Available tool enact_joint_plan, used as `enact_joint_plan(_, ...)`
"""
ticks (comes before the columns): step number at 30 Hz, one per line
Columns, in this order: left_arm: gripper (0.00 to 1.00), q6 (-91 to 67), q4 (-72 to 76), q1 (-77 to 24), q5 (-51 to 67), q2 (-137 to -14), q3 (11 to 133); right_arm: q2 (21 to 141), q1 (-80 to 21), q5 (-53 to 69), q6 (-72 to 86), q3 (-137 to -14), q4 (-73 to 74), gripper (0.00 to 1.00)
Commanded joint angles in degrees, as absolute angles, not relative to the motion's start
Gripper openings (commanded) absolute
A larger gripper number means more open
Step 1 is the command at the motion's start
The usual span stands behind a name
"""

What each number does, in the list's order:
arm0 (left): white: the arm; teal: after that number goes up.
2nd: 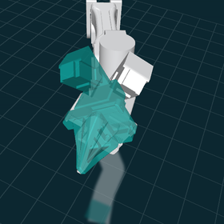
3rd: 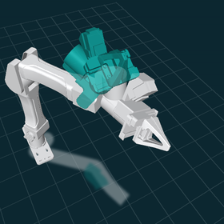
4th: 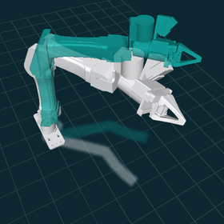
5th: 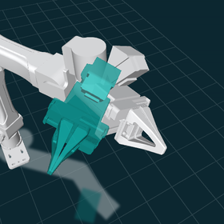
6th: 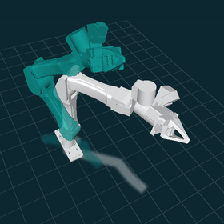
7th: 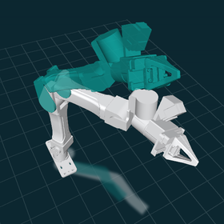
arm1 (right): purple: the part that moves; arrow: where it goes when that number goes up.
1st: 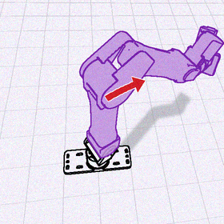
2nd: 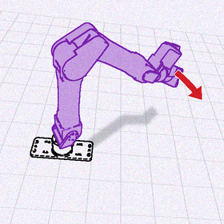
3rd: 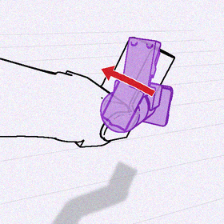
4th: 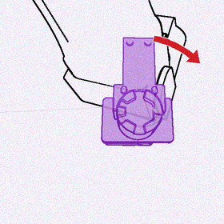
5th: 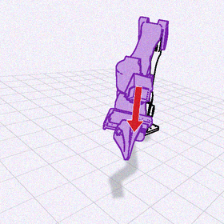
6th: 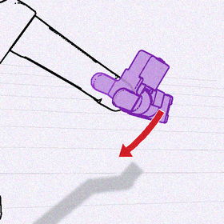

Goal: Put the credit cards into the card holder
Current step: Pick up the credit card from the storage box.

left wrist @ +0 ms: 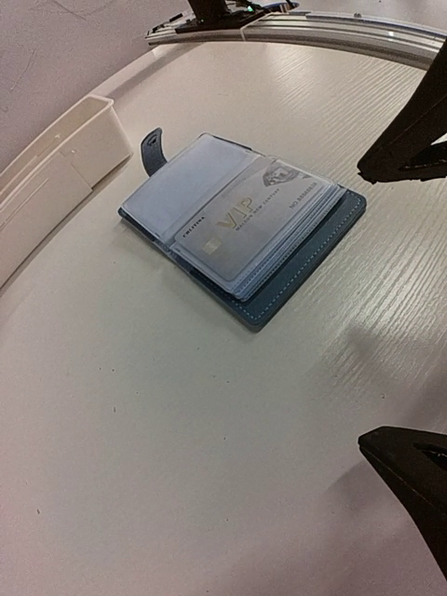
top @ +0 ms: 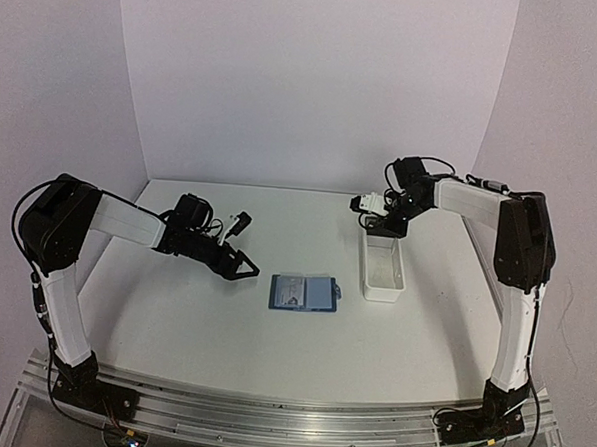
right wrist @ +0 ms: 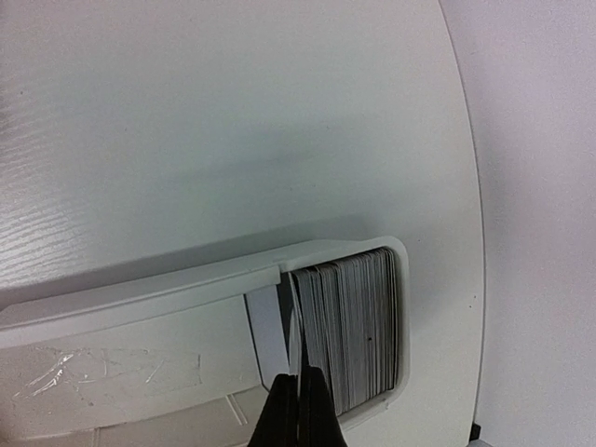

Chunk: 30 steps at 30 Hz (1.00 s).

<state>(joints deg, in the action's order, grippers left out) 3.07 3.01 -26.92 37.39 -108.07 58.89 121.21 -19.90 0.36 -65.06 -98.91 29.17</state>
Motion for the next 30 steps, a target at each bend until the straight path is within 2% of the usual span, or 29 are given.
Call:
enact_joint_plan(1, 0.9, 3.2, 3.2, -26.6, 38.3, -107.8, 60.0, 119.7, -19.8, 2.1, -62.6, -101.5, 30.5, 0.0)
enact_joint_plan(21, 0.9, 3.3, 3.9, -26.6, 38.9, -107.0, 59.6, 116.1, -19.6, 2.4, -58.8, -103.5, 31.8, 0.0)
enact_joint_plan(26, 0.89, 3.4, 4.6, -26.6, 39.3, -107.0, 59.8, 115.8, -19.1, 3.6, -55.1, -107.4, 31.8, 0.0)
enact_joint_plan(30, 0.87, 3.2, 5.4, -26.6, 40.2, -106.3, 60.1, 115.9, -19.0, 8.3, -46.2, -113.5, 31.2, 0.0)
